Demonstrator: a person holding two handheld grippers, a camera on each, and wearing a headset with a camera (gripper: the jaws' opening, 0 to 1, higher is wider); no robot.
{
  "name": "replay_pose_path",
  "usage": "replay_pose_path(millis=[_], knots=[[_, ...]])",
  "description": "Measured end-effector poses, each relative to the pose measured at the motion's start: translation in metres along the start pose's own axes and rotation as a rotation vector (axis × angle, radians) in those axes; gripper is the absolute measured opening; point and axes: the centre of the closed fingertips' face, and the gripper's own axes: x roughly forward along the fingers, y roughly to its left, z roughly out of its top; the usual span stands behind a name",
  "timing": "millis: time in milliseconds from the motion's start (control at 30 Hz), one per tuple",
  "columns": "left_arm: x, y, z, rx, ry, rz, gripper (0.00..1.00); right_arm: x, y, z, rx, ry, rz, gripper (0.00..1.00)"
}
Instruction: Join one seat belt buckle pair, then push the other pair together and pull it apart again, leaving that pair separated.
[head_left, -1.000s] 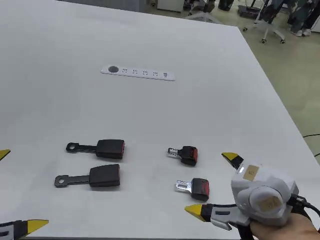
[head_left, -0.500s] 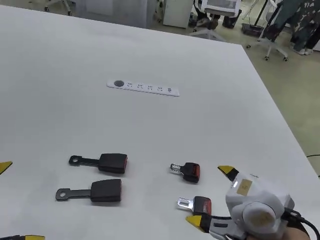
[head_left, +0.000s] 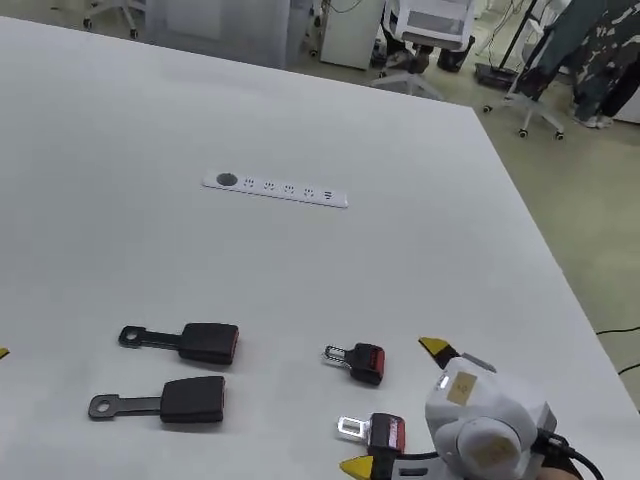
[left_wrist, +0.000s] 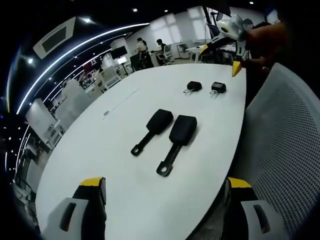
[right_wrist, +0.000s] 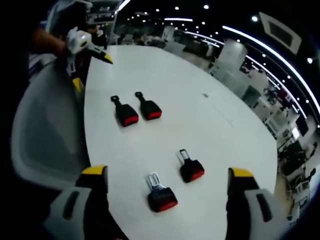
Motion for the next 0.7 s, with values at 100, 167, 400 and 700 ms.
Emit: replay_pose_path(millis=[100, 167, 400, 700], knots=[[0.001, -0.003, 0.001, 0.004, 0.004, -0.025, 1.00, -0.003, -0.001, -0.001, 0.016, -0.009, -0.001, 0.98], [0.001, -0.005, 0.003, -0.009, -0.003, -0.045, 1.00, -0.006, 0.001, -0.003, 0.033, -0.007, 0.015, 0.93], [0.003, -0.001, 0.021, -0.007, -0.045, -0.053, 1.00, -0.013, 0.005, 0.000, 0.070, -0.034, 0.010, 0.83], [0.006, -0.001, 0.025, -0.030, -0.039, -0.083, 0.94, -0.014, 0.008, -0.008, 0.081, -0.008, 0.007, 0.86]])
